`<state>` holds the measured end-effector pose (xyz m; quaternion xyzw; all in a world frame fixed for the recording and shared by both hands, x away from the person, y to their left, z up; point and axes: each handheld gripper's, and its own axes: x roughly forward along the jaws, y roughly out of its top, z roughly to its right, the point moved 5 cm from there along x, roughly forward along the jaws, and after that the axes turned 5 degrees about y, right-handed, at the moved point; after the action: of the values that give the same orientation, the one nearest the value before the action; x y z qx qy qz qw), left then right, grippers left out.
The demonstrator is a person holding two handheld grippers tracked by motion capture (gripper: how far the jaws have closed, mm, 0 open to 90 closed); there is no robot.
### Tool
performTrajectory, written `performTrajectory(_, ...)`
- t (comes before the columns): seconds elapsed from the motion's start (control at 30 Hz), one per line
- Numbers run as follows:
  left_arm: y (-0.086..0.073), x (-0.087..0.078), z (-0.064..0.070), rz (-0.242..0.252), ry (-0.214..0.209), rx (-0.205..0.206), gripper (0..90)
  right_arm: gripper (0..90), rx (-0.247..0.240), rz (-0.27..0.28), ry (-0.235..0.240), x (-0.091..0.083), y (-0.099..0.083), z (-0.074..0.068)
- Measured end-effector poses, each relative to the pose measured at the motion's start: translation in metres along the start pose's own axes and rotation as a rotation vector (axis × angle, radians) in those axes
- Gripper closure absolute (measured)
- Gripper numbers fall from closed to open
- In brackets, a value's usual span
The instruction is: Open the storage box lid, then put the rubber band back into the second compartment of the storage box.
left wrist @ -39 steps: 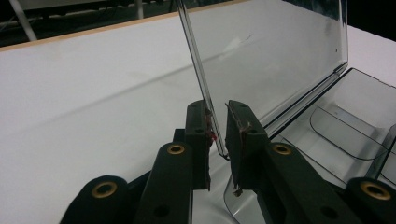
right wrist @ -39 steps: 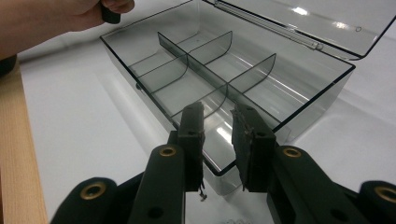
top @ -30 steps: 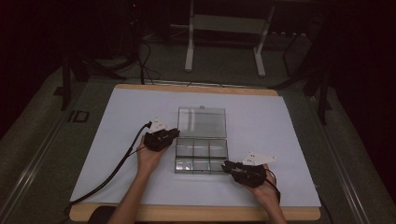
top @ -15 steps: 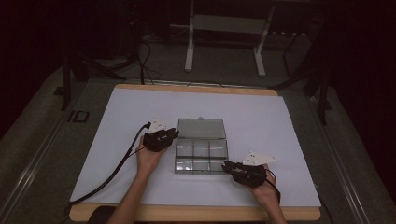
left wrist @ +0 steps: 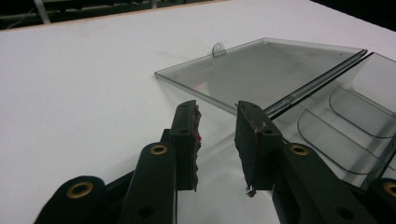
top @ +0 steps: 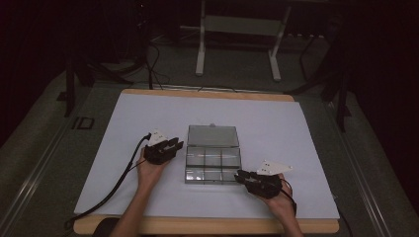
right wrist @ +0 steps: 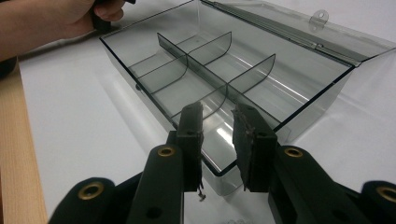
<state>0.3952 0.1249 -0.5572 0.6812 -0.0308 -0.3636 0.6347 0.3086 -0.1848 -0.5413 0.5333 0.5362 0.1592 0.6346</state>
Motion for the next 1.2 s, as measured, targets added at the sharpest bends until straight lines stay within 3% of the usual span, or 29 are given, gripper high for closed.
performTrajectory(0.2, -0.002, 0.000, -0.002, 0.014, -0.002, -0.024, 66.7, 74.2, 0.004, -0.004, 0.002, -0.001, 0.000, 0.000)
performTrajectory(0.4, -0.002, -0.003, 0.000, 0.052, 0.020, 0.002, 65.9, 73.6, -0.004, -0.016, -0.009, -0.002, 0.001, -0.002)
performTrajectory(0.57, -0.002, -0.004, 0.000, 0.057, 0.017, -0.003, 65.0, 73.6, -0.020, -0.038, -0.022, -0.006, 0.003, -0.001)
performTrajectory(0.87, -0.003, -0.005, 0.005, 0.074, 0.034, 0.050, 62.6, 73.1, -0.053, -0.035, -0.061, -0.025, 0.014, 0.000)
performTrajectory(1.2, -0.003, -0.005, 0.004, 0.071, 0.031, 0.041, 61.6, 71.9, -0.102, -0.080, -0.085, -0.039, 0.026, 0.000)
